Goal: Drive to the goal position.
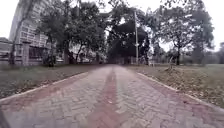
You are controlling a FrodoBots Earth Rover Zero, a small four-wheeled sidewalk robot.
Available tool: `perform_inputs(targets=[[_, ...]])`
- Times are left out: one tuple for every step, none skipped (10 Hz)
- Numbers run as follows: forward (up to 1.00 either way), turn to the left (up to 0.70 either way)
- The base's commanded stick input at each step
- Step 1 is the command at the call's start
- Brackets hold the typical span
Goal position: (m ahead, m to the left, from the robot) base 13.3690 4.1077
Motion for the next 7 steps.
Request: perform_inputs(targets=[[0.70, 0.00], [0.70, 0.00], [0.70, 0.00], [0.70, 0.00], [0.70, 0.00], [0.70, 0.00], [0.70, 0.00]])
